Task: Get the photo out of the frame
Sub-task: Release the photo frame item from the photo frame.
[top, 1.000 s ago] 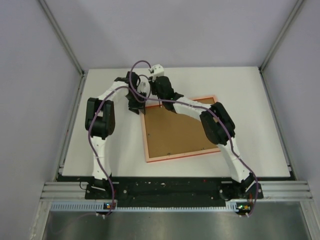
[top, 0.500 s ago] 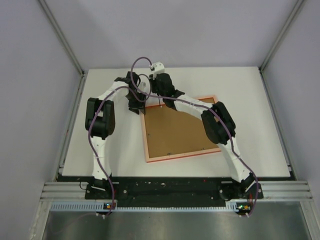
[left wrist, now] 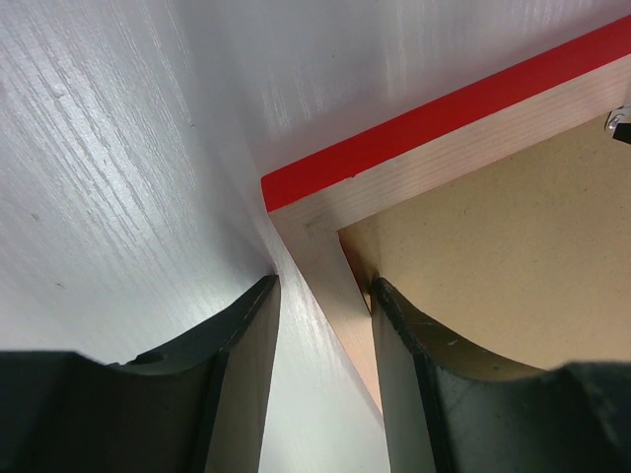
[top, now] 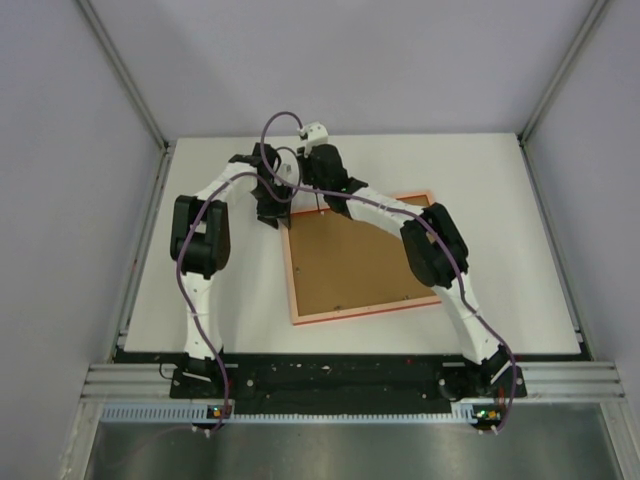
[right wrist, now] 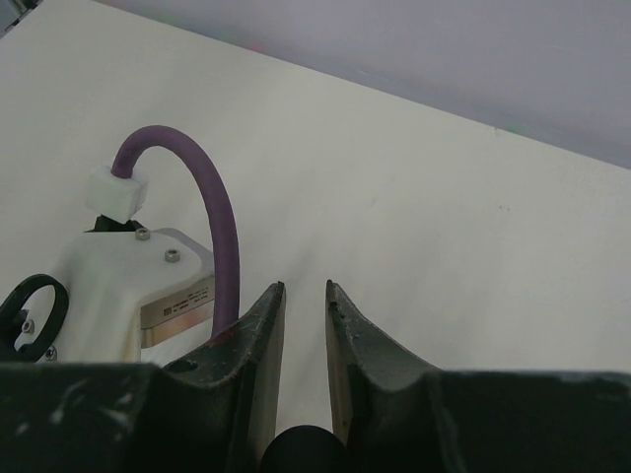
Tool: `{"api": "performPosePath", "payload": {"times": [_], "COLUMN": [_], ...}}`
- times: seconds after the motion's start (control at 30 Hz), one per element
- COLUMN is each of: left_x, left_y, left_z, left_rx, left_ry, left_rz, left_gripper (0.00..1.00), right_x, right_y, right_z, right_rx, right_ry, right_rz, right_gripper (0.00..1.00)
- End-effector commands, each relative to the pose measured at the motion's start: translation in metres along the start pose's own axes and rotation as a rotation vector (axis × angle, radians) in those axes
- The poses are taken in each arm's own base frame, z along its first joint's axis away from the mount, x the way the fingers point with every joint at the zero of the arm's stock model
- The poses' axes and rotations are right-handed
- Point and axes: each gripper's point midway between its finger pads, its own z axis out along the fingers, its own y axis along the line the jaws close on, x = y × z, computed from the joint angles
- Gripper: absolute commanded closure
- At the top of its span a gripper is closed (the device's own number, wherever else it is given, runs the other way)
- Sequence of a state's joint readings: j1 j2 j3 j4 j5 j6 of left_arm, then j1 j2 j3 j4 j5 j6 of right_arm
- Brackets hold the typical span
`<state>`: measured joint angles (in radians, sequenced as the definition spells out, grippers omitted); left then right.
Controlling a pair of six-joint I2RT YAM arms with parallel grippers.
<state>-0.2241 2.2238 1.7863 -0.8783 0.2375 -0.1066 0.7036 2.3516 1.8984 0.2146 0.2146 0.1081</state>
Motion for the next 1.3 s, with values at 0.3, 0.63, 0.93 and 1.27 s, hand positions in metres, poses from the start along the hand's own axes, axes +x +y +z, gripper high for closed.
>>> {"api": "performPosePath", "payload": {"times": [0.3, 0.63, 0.93, 1.27], "left_x": [0.011, 0.011, 0.01, 0.011], "left_y": [0.0, 0.0, -0.001, -0.001], "left_z": [0.019, 0.016, 0.016, 0.016], "left_rx": [-0.014, -0.015, -0.012, -0.007], "left_ry": [0.05, 0.045, 0.044, 0.046], "left_rz": [0.038, 0.04, 0.038, 0.037], "left_gripper": [0.52, 0.52, 0.52, 0.52], "right_x": [-0.02, -0.012, -0.026, -0.018], "right_y": [0.008, 0.014, 0.011, 0.001], "right_z": [0.006, 0.003, 0.006, 0.007], "right_rx": [-0.017, -0.056, -0.02, 0.023], "right_ry": [-0.117, -0.067, -0.094, -0.146], "right_rz": [-0.044, -0.008, -0.013, -0.094], "right_gripper": [1.0, 1.0, 1.0, 1.0]}}
